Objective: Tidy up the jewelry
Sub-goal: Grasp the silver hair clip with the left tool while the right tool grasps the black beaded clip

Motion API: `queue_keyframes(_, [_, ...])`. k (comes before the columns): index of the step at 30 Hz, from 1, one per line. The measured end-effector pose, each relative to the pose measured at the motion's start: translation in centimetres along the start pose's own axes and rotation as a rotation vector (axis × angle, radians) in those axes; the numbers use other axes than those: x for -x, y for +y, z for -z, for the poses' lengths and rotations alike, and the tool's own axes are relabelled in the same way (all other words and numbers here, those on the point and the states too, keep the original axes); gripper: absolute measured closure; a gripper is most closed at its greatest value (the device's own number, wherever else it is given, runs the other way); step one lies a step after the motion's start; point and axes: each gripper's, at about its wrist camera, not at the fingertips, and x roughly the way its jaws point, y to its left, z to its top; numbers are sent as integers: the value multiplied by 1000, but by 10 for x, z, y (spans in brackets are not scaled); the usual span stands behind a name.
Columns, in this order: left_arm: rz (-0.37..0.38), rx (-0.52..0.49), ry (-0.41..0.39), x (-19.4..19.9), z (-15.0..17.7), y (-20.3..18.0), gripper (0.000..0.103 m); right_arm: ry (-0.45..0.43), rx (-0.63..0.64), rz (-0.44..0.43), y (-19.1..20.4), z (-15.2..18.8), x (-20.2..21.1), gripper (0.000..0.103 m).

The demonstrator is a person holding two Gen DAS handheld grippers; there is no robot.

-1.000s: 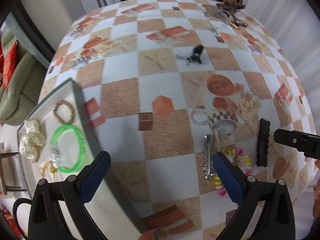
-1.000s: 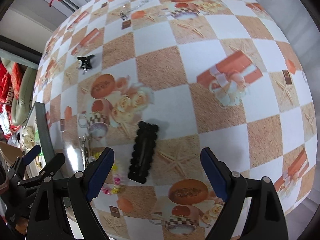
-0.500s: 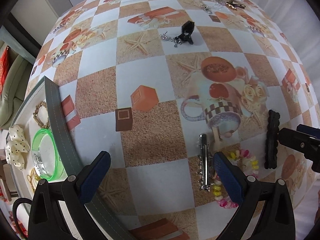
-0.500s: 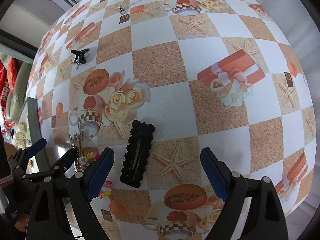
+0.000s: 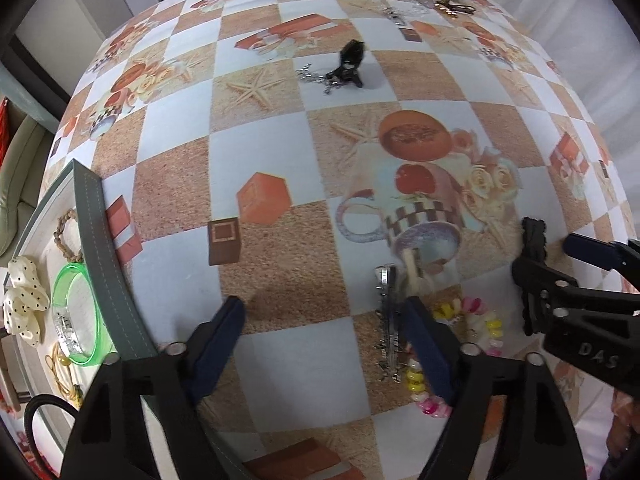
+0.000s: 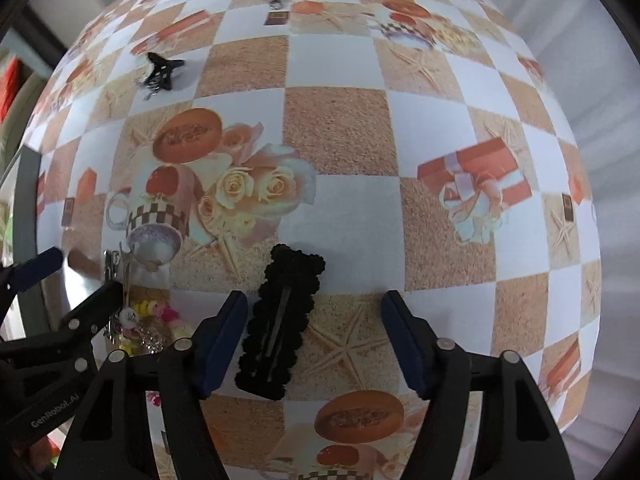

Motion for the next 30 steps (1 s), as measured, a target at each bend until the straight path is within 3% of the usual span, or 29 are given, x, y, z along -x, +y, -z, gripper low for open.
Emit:
queue_keyframes(7, [20, -35, 7, 7, -3, -16, 50, -10, 20, -2, 3, -1, 2, 54])
queue_keyframes(10, [50, -50, 12, 9, -2, -22, 66, -13, 29, -3, 3, 2, 5, 70])
queue_keyframes(11, [55, -55, 12, 11, -3, -30, 71, -14, 31, -2, 1, 4, 7, 70])
queue_keyframes(12, [74, -61, 15, 11, -3, -33, 83, -15, 30, -1, 2, 5, 8, 70])
queue_keyframes(13, [89, -62, 17, 12, -3, -35, 86, -15, 26, -3, 0, 9, 11, 70])
queue_keyframes(16, [93, -56, 8, 13, -4, -39, 86, -15, 10, -5, -5, 12, 14, 70])
queue_keyframes(30, [152, 64, -64, 39, 1, 13, 86, -26, -67, -128, -42, 14, 33, 70])
